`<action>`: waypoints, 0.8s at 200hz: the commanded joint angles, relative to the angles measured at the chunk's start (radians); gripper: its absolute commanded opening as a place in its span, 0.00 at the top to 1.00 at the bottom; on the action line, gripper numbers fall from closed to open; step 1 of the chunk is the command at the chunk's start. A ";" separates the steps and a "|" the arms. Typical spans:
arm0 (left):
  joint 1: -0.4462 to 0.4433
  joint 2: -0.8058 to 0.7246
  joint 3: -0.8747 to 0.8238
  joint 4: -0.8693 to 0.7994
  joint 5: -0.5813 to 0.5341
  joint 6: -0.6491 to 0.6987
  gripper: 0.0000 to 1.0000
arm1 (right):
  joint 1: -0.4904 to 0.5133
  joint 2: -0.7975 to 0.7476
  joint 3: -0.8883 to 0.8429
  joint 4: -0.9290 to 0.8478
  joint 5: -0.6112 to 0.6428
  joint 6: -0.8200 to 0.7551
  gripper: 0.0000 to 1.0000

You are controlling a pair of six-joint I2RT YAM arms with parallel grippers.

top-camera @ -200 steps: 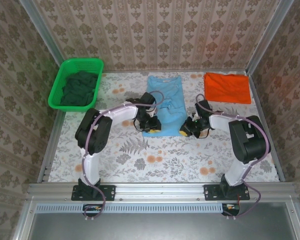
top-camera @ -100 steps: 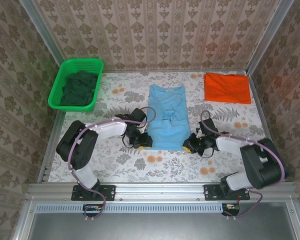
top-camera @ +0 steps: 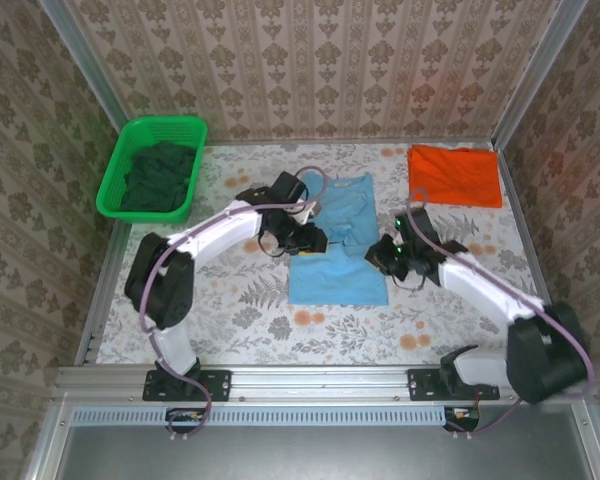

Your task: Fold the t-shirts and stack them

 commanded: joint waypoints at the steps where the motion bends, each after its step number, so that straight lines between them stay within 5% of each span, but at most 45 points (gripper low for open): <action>1: 0.023 0.101 0.084 -0.033 0.011 0.033 0.65 | -0.010 0.182 0.140 -0.070 -0.013 -0.126 0.91; 63: 0.121 0.341 0.170 -0.009 -0.053 0.071 0.68 | -0.129 0.524 0.266 -0.053 -0.055 -0.235 0.96; 124: 0.154 0.373 0.148 -0.017 -0.130 0.005 0.68 | -0.217 0.499 0.181 -0.028 -0.073 -0.210 0.95; 160: 0.157 0.308 0.202 -0.046 -0.122 0.006 0.60 | -0.215 0.420 0.164 0.066 -0.174 -0.152 0.83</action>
